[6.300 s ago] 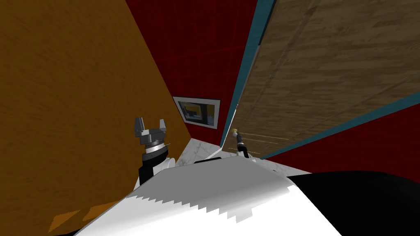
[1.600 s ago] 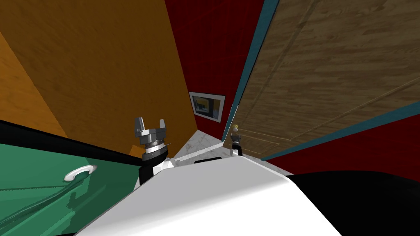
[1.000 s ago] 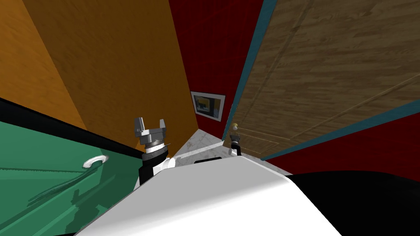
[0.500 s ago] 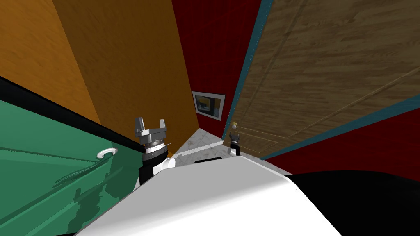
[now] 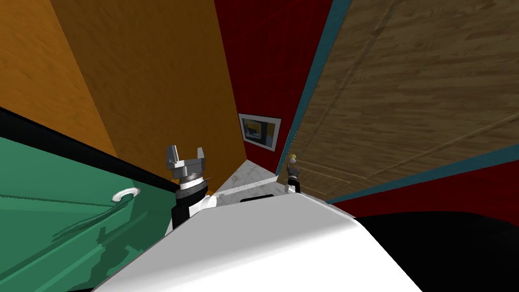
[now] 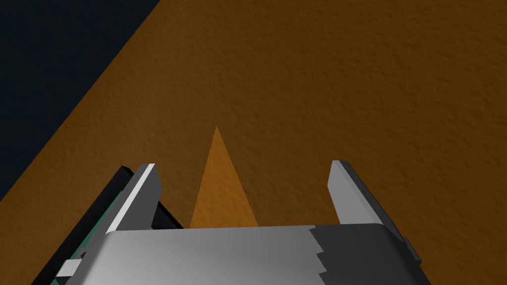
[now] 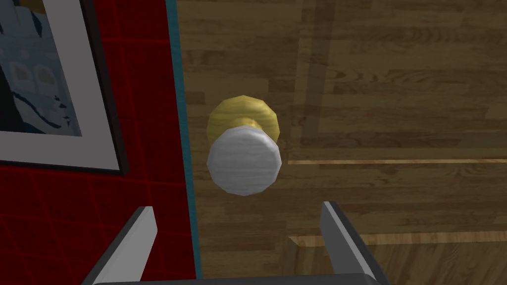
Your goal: Pull the door open
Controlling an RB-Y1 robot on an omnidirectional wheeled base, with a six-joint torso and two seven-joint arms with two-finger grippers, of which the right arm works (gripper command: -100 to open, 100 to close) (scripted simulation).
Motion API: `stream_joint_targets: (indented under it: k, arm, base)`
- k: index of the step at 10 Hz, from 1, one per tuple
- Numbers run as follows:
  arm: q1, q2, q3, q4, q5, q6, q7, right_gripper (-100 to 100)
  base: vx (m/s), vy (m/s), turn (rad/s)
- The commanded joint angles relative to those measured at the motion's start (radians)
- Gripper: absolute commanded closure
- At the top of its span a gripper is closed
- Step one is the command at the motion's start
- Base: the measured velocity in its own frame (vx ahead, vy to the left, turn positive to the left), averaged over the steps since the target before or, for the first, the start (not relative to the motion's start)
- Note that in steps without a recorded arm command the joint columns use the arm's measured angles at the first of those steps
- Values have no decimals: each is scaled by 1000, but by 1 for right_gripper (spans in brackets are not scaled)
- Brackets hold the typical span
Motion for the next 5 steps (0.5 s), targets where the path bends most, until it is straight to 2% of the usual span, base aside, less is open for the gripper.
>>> stream_joint_targets:
  k: [1,2,5]
  arm:
    - [10,-33,0,15,-4,-6,-40,-100]
    - [16,-45,1,18,-6,-8,-53,-100]
    - [45,-110,1,33,-14,-15,-126,-100]
  base:
    - [161,-16,63]
    - [145,-16,67]
    - [189,-5,66]
